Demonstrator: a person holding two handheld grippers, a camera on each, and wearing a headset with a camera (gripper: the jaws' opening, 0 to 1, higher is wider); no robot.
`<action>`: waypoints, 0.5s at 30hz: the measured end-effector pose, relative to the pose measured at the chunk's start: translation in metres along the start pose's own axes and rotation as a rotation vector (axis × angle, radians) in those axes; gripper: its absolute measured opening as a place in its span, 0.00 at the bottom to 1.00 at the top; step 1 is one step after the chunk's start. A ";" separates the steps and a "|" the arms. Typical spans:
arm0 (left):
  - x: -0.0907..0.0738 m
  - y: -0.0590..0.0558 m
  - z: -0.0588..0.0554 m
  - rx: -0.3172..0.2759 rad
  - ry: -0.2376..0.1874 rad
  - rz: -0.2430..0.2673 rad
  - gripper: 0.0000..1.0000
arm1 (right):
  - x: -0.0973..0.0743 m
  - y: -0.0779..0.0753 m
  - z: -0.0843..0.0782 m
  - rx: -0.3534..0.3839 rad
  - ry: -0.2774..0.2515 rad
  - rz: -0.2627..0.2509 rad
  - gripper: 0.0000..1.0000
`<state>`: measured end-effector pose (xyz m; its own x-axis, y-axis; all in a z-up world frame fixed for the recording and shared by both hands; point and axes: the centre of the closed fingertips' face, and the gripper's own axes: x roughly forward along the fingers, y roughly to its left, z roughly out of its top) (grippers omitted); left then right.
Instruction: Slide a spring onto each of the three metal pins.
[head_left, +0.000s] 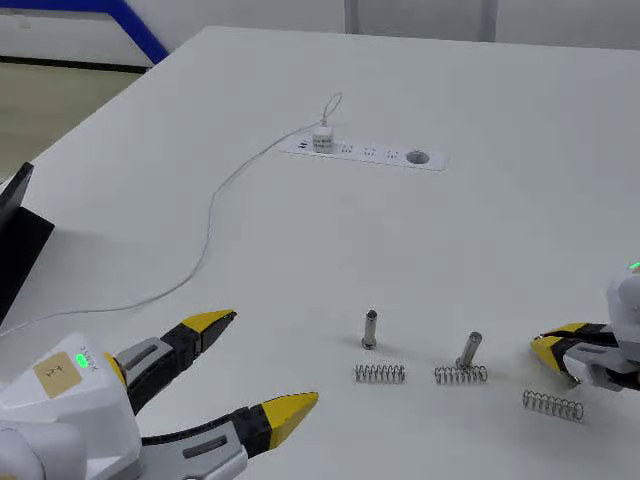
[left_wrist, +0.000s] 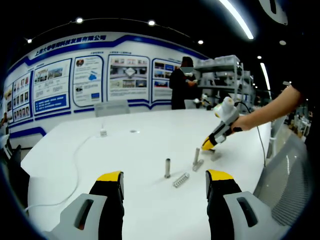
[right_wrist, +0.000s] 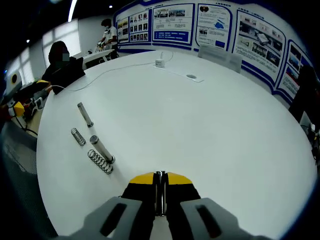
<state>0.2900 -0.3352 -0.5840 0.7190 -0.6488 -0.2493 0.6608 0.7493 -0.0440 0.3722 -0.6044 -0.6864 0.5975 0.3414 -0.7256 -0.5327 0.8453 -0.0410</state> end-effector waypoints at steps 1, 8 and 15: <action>0.000 0.000 0.000 -0.001 0.001 -0.001 0.68 | -0.002 0.001 0.001 -0.004 -0.005 -0.001 0.06; 0.001 -0.002 -0.002 0.006 0.012 -0.011 0.67 | -0.010 0.000 0.004 -0.008 -0.037 0.000 0.06; 0.001 -0.005 -0.003 0.002 0.013 -0.024 0.67 | -0.016 0.000 0.005 -0.007 -0.065 -0.008 0.06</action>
<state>0.2871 -0.3391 -0.5868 0.7002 -0.6647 -0.2605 0.6783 0.7333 -0.0477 0.3656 -0.6076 -0.6715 0.6392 0.3605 -0.6793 -0.5316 0.8455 -0.0515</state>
